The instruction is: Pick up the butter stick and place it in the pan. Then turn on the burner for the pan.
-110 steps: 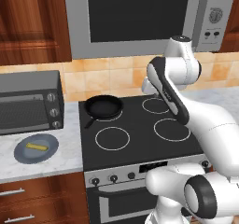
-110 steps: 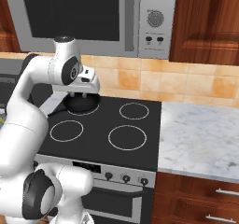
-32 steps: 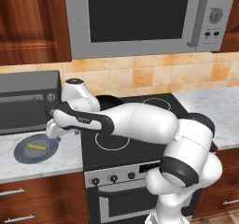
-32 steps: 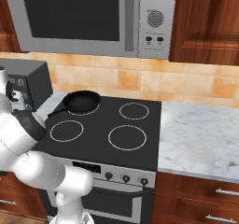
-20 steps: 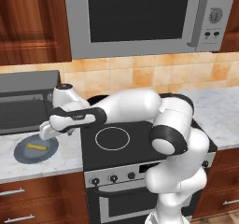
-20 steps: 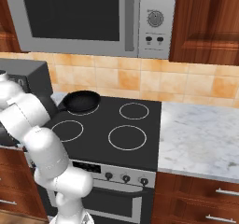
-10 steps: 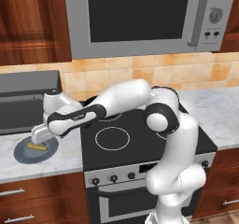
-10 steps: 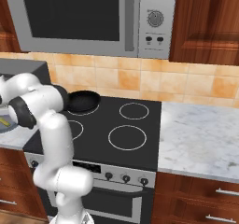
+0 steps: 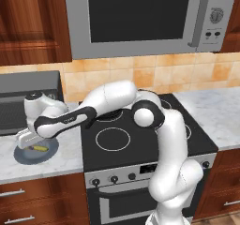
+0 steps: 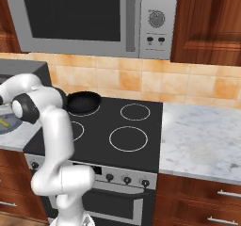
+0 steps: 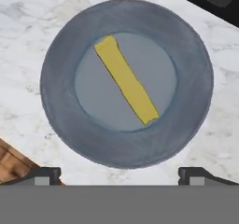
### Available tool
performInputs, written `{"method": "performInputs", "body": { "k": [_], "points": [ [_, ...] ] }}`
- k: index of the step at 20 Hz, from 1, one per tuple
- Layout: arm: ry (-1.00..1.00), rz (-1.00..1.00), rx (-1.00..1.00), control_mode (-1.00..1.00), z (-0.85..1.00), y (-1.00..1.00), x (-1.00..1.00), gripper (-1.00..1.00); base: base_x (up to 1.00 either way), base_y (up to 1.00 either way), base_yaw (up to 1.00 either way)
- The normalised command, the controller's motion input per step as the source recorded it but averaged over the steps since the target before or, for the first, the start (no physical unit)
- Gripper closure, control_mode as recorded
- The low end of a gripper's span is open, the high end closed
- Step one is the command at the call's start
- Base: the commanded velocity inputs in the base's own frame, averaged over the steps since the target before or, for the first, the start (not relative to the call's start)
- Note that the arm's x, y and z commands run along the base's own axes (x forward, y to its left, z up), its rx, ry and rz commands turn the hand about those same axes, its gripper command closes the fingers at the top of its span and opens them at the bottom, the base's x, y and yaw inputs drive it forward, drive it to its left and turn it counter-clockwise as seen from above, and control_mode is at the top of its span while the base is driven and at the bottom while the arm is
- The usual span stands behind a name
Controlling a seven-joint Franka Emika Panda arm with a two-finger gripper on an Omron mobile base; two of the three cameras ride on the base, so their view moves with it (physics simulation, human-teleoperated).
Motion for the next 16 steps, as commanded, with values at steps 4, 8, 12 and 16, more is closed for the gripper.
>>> {"method": "performInputs", "body": {
  "k": [4, 8, 12, 16],
  "points": [
    [0.0, 0.01, 0.0, -1.0, -0.07, 0.06, 0.33, -1.0, 0.0, 0.0, 0.0],
    [0.0, 0.04, 0.0, -1.0, -0.18, 0.0, 0.34, -1.0, 0.0, 0.0, 0.0],
    [0.0, 0.05, 0.0, -1.0, -0.27, 0.0, 0.2, -1.0, 0.0, 0.0, 0.0],
    [0.0, 0.02, 0.0, -1.0, -0.37, 0.0, 0.08, -1.0, 0.0, 0.0, 0.0]
  ]
}}
